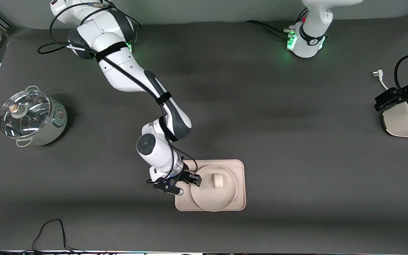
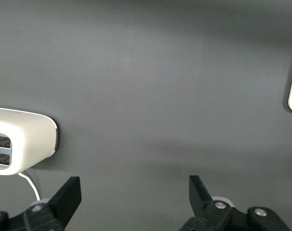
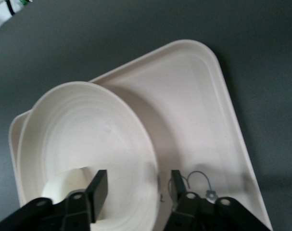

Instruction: Place bun in plate and plate on tray

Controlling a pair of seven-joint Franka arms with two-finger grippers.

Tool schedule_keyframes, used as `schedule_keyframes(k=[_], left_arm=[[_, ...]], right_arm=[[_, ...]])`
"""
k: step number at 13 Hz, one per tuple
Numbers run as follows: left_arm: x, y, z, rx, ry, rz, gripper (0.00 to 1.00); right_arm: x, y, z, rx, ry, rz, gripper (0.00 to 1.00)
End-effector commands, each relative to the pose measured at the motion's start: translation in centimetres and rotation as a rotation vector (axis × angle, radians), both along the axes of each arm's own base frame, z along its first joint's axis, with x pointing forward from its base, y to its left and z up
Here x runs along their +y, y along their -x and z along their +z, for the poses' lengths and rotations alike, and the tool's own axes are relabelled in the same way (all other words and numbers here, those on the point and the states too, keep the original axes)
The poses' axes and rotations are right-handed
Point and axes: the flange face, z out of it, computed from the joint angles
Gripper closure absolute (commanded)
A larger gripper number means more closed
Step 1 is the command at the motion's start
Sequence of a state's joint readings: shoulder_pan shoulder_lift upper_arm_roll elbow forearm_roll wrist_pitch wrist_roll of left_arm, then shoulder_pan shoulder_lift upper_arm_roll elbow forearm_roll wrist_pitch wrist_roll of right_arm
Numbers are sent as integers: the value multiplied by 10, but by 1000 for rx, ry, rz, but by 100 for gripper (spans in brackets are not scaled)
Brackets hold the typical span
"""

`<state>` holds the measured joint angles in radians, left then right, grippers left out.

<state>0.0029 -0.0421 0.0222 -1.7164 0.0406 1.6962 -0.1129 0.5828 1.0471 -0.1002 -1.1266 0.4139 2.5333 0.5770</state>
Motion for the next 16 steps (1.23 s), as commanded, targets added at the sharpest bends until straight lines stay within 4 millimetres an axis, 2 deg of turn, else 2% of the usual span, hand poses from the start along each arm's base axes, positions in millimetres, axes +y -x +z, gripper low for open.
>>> schedule_keyframes(k=[1, 3, 5, 6, 8, 11, 12, 14, 16], left_arm=[[-2, -3, 5, -9, 9, -7, 0], [-2, -3, 6, -12, 9, -8, 0], [-1, -3, 7, -13, 9, -7, 0], [-1, -3, 6, -10, 9, -7, 0], [-1, -3, 6, -9, 9, -6, 0], [-2, -3, 9, -16, 9, -8, 0], [-4, -3, 11, -19, 9, -11, 0], [-9, -4, 14, -27, 9, -20, 0], [-14, -3, 17, -26, 6, -31, 0]], right_arm=[[-2, 1, 67, 65, -26, 30, 0], [-10, 6, 125, 119, -5, 70, 0], [-33, 12, 184, 164, 25, 101, 0], [-54, 15, 213, 186, 31, 114, 0], [-111, 29, 260, 201, 95, 167, 0], [-207, 82, 328, 213, 144, 321, 0], [-231, 99, 347, 210, 195, 353, 0], [-271, 124, 373, 225, 283, 392, 0], [-311, 129, 384, 232, 324, 438, 0]])
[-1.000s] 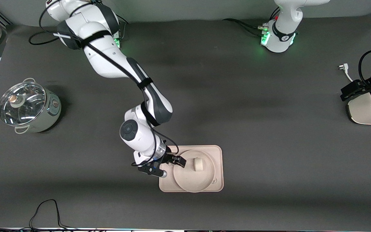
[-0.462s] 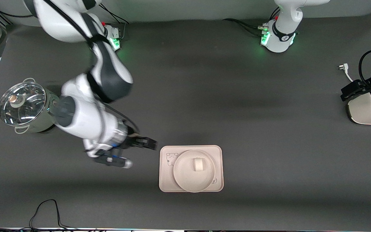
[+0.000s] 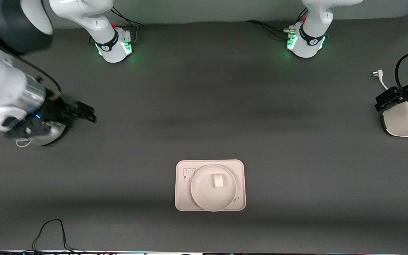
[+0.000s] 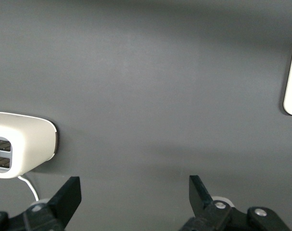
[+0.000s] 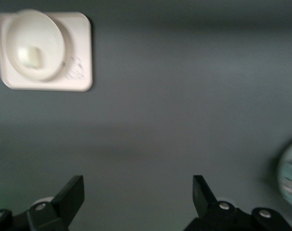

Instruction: Place bun in plate and plate on tray

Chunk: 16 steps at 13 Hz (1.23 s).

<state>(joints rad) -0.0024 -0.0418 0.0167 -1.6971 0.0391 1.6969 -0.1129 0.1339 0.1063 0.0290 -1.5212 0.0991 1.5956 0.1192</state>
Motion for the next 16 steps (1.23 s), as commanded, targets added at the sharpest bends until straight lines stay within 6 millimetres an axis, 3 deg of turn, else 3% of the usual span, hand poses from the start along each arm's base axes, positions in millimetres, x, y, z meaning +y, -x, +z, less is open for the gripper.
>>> schedule_keyframes(k=[1, 4, 6, 16], left_arm=[[-13, 0, 10, -1, 4, -41, 0], [-17, 3, 8, 29, 6, -31, 0], [-16, 2, 9, 23, 6, -34, 0], [-14, 1, 9, 28, 7, -34, 0]], right_arm=[[-48, 10, -1, -2, 62, 75, 0], [-94, 10, 7, -16, 82, 49, 0], [-109, 12, 11, -22, 103, 37, 0], [-118, 15, 14, -24, 123, 24, 0]])
